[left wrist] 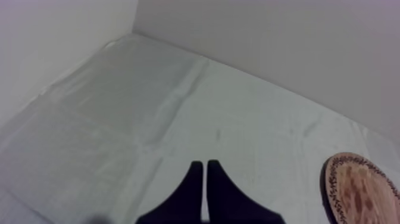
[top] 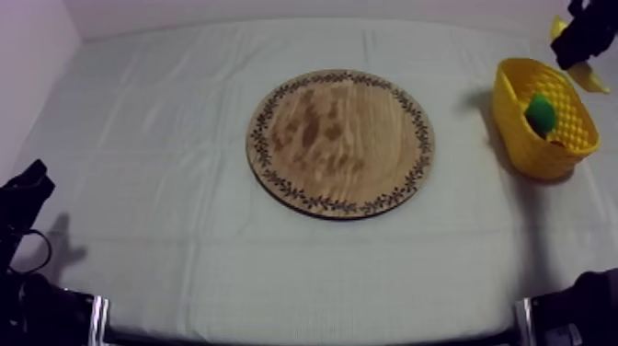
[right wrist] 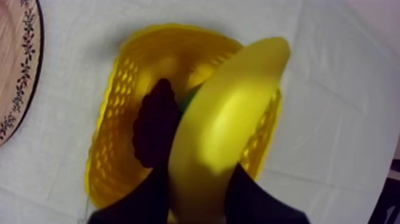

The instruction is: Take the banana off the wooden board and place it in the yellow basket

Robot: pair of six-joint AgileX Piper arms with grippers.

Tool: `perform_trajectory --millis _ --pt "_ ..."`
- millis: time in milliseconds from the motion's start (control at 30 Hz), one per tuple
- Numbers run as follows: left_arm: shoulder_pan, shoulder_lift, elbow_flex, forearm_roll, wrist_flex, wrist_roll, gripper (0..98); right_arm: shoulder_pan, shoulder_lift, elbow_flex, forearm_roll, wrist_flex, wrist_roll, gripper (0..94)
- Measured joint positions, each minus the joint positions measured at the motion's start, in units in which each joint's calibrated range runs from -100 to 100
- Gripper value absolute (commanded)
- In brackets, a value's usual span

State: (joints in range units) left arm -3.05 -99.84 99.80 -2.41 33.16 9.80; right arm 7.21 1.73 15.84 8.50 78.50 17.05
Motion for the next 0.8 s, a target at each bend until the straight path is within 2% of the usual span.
perform_trajectory --millis 267,433,567,800 --pt "0.0 0.0 0.0 0.0 0.0 0.0 0.1 1.2 7.4 3.7 0.2 -4.3 -0.6 16.4" --pt "0.0 0.0 0.0 0.0 0.0 0.0 0.1 1.4 12.1 4.0 0.4 -7.3 -1.7 20.5" --pt "0.0 0.0 0.0 0.0 0.0 0.0 0.1 1.1 15.1 4.5 0.8 -9.3 -2.6 32.3" --pt "0.0 0.0 0.0 0.0 0.0 0.0 0.1 0.6 16.9 3.4 0.6 -10.0 -3.7 62.6"
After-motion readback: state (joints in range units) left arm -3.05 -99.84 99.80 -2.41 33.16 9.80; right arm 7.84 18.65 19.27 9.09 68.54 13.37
